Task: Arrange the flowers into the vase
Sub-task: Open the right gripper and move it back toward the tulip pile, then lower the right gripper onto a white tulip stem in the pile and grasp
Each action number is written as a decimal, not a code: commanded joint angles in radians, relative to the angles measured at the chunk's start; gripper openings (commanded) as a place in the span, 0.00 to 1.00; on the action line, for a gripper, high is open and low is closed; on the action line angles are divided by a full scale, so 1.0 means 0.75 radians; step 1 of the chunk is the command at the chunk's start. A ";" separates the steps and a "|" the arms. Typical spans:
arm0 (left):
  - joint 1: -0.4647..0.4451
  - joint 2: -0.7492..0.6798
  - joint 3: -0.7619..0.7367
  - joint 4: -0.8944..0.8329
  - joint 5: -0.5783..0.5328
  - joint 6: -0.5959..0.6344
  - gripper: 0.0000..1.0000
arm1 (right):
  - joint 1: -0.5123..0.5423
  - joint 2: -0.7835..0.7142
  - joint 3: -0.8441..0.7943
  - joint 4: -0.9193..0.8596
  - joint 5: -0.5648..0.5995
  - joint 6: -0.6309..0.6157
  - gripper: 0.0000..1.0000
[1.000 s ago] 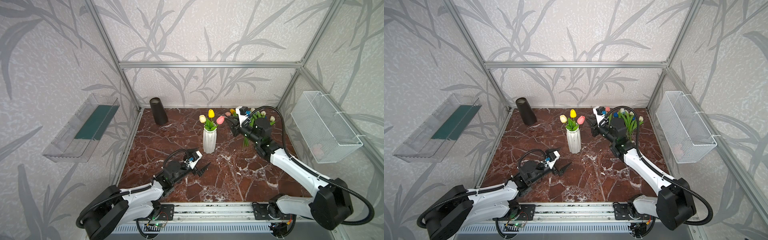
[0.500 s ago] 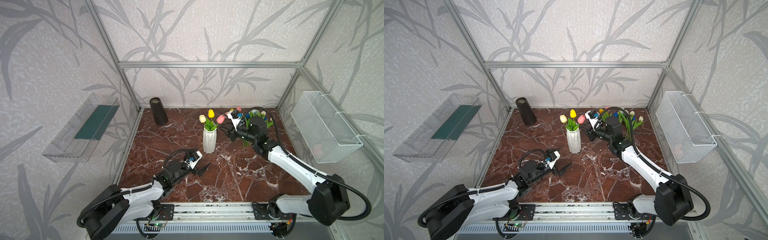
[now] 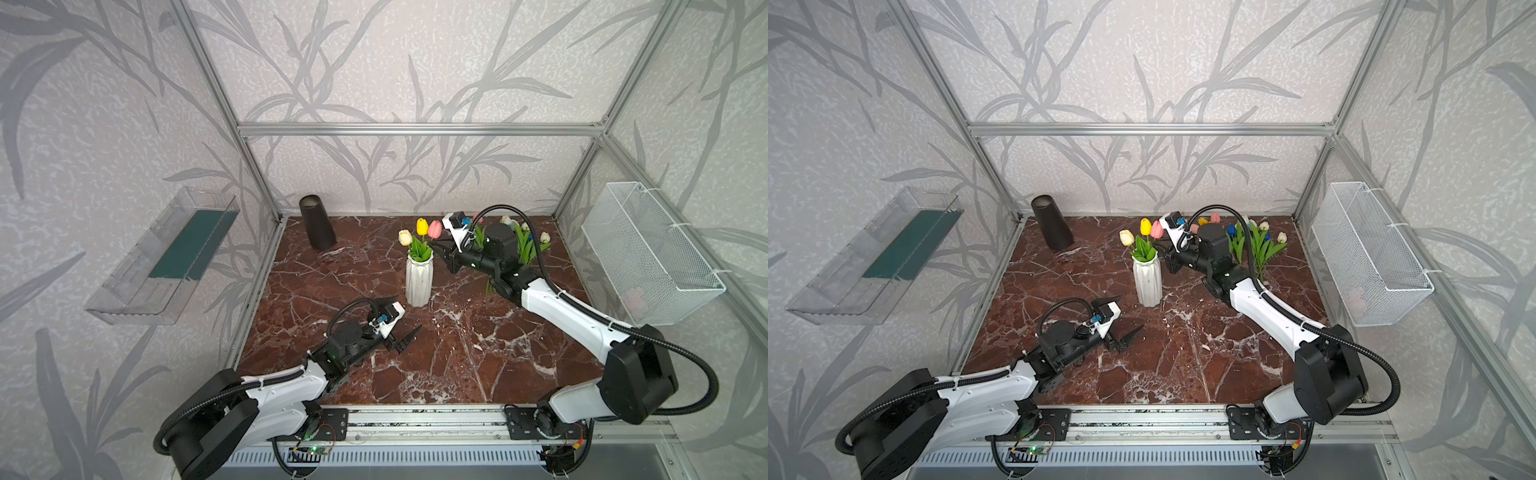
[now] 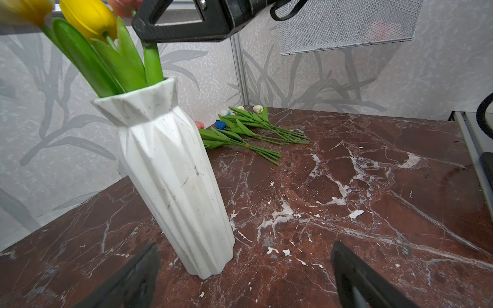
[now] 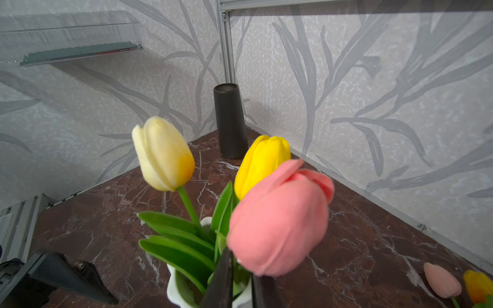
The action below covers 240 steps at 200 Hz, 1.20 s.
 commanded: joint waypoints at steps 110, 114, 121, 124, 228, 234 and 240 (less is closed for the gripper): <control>-0.004 -0.053 0.019 -0.040 0.019 0.037 0.99 | 0.001 0.118 0.150 -0.012 0.062 -0.010 0.33; -0.007 -0.057 0.020 -0.041 0.018 0.036 0.99 | 0.001 0.106 0.140 -0.012 0.074 -0.010 0.36; -0.003 -0.050 0.019 -0.041 0.013 0.040 0.99 | 0.001 0.084 0.124 -0.014 0.086 -0.009 0.42; -0.005 -0.048 0.020 -0.042 0.012 0.042 0.99 | 0.001 0.069 0.115 -0.013 0.091 -0.009 0.45; -0.006 -0.014 0.010 0.004 -0.010 0.046 0.99 | -0.001 -0.529 -0.394 -0.039 0.305 -0.036 0.79; -0.006 -0.010 0.008 0.017 -0.009 0.049 0.99 | -0.002 -0.564 -0.422 -0.039 0.336 -0.030 0.79; -0.006 -0.008 0.006 0.023 -0.009 0.049 0.99 | 0.000 -0.593 -0.447 -0.034 0.385 -0.017 0.79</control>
